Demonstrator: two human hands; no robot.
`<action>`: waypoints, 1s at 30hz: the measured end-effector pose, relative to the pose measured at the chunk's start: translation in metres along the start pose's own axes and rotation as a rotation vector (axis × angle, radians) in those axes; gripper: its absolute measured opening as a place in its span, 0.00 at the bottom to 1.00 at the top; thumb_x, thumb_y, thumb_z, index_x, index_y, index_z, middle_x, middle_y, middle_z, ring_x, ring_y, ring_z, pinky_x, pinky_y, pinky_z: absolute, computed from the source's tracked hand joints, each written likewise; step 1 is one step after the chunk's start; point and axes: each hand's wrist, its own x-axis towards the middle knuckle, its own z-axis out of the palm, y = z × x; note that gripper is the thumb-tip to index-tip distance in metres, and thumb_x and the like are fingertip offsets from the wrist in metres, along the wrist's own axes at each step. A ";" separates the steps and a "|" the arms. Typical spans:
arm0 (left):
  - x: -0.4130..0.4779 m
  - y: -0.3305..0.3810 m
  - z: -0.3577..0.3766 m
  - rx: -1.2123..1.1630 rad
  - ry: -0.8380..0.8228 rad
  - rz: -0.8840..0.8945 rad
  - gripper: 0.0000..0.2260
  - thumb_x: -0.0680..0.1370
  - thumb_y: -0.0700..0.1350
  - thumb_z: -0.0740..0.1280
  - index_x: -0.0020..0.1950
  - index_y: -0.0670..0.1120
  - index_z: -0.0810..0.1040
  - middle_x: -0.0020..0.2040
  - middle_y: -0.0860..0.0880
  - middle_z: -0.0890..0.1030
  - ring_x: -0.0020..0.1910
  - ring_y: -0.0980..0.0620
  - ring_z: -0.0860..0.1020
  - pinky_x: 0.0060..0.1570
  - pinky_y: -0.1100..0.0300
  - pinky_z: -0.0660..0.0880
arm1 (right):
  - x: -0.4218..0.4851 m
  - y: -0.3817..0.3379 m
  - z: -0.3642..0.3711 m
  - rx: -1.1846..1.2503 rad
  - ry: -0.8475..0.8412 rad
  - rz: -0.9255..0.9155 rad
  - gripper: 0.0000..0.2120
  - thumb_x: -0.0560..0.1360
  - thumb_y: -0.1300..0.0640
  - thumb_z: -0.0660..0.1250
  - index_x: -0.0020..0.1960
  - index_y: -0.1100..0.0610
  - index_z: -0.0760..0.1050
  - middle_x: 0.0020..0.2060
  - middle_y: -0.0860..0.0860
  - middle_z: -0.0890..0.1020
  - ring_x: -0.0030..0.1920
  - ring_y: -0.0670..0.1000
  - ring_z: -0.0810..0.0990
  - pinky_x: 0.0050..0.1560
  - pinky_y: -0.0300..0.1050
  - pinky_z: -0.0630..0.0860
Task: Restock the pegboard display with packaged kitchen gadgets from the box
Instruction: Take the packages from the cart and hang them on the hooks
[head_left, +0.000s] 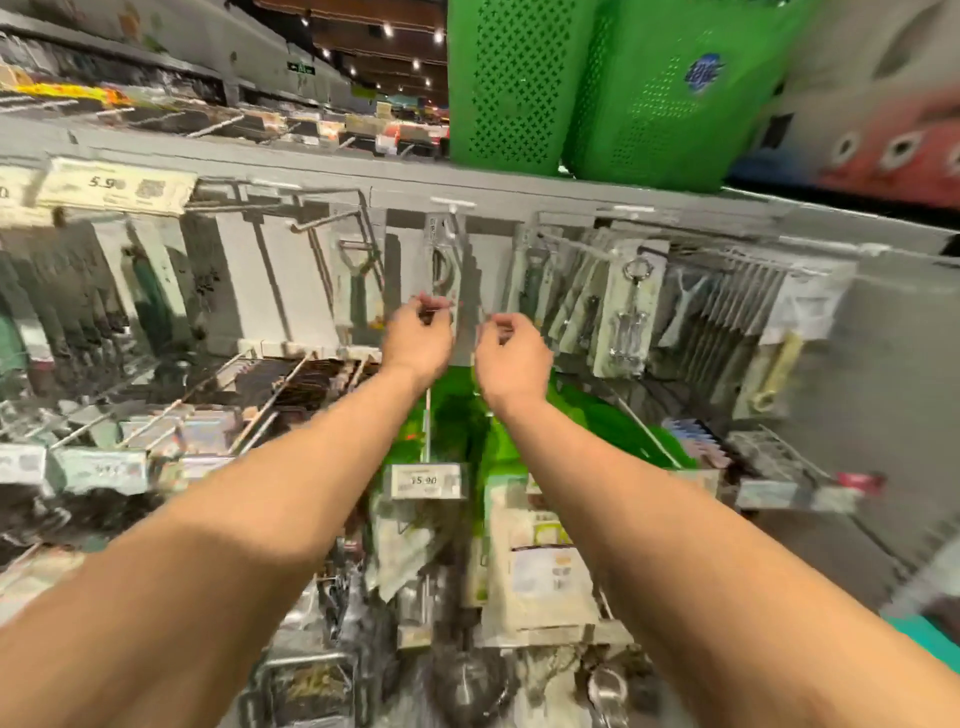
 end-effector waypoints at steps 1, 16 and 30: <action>-0.011 -0.001 0.016 -0.023 -0.037 -0.031 0.06 0.82 0.42 0.67 0.48 0.51 0.81 0.53 0.43 0.84 0.56 0.40 0.83 0.63 0.47 0.79 | -0.006 0.010 -0.018 -0.019 0.027 0.028 0.11 0.82 0.53 0.63 0.61 0.54 0.80 0.55 0.55 0.86 0.59 0.59 0.82 0.58 0.46 0.73; -0.243 0.008 0.274 -0.048 -0.754 -0.078 0.05 0.84 0.45 0.64 0.51 0.53 0.78 0.51 0.46 0.86 0.43 0.43 0.83 0.46 0.54 0.81 | -0.106 0.185 -0.288 -0.200 0.512 0.435 0.10 0.81 0.53 0.62 0.59 0.51 0.80 0.55 0.54 0.85 0.57 0.57 0.81 0.53 0.44 0.72; -0.481 -0.060 0.500 0.074 -1.295 -0.250 0.03 0.78 0.50 0.68 0.48 0.52 0.78 0.47 0.46 0.84 0.36 0.46 0.78 0.39 0.55 0.75 | -0.220 0.413 -0.492 -0.176 0.853 0.925 0.11 0.82 0.53 0.63 0.60 0.52 0.80 0.57 0.54 0.84 0.60 0.58 0.81 0.54 0.45 0.71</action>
